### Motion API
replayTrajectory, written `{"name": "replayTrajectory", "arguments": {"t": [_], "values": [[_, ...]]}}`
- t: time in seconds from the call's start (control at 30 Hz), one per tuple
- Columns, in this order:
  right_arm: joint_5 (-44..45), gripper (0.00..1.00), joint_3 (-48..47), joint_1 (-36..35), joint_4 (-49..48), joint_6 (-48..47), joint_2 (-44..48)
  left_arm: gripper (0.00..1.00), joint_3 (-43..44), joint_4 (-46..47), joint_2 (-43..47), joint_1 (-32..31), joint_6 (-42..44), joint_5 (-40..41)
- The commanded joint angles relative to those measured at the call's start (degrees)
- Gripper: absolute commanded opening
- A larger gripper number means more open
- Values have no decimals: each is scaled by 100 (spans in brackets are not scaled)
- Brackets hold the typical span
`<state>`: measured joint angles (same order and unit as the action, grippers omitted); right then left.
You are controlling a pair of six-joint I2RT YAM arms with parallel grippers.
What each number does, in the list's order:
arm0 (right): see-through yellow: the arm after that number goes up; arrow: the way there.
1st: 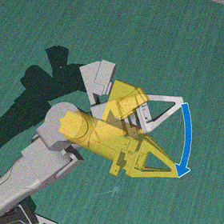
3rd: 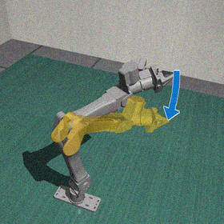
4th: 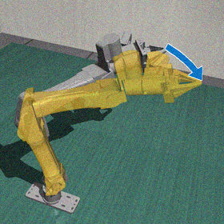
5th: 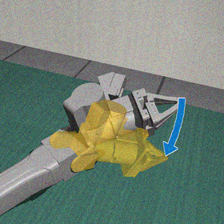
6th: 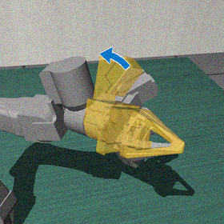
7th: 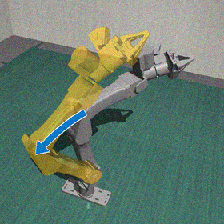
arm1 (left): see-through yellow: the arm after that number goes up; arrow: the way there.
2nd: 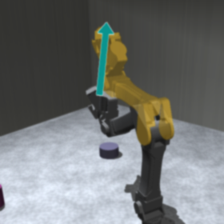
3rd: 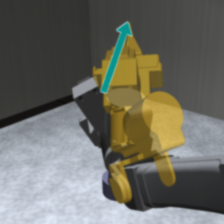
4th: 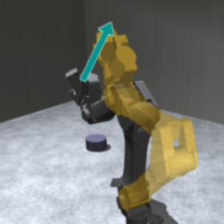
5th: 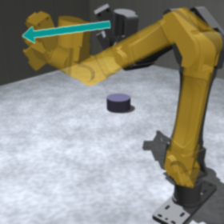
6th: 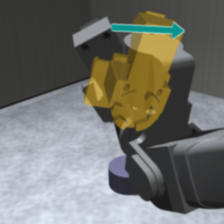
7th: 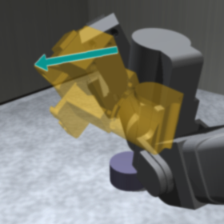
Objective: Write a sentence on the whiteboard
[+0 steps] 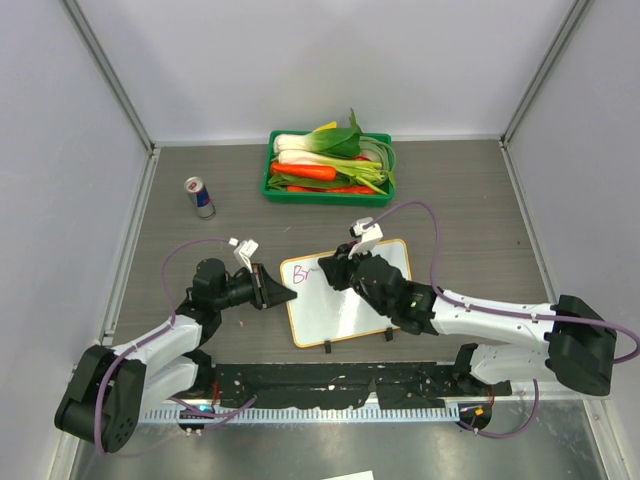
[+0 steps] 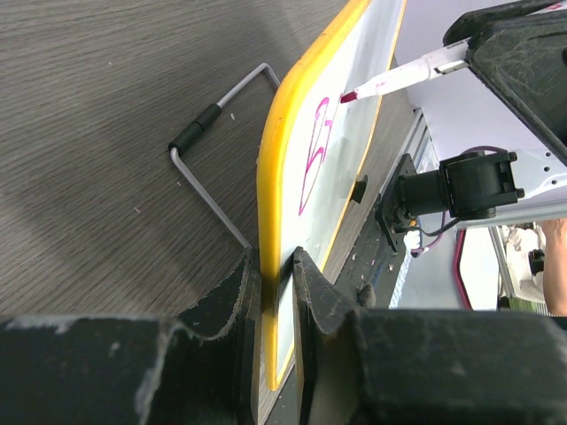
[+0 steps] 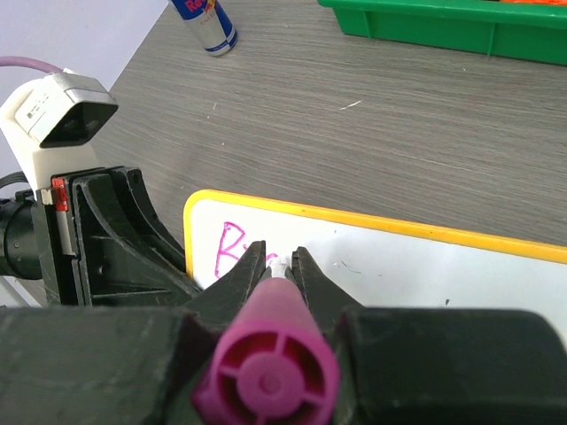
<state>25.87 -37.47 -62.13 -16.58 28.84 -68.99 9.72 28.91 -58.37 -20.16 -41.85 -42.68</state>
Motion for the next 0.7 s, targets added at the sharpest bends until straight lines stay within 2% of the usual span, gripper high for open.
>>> {"name": "replayTrajectory", "arguments": {"t": [0.0, 0.67], "values": [[94, 1, 196, 34, 181, -1, 123, 0, -14, 19, -8, -58, 124, -48], [129, 2, -146, 34, -118, -1, 483, 0, -14, 19, -8, -58, 124, -48]]}}
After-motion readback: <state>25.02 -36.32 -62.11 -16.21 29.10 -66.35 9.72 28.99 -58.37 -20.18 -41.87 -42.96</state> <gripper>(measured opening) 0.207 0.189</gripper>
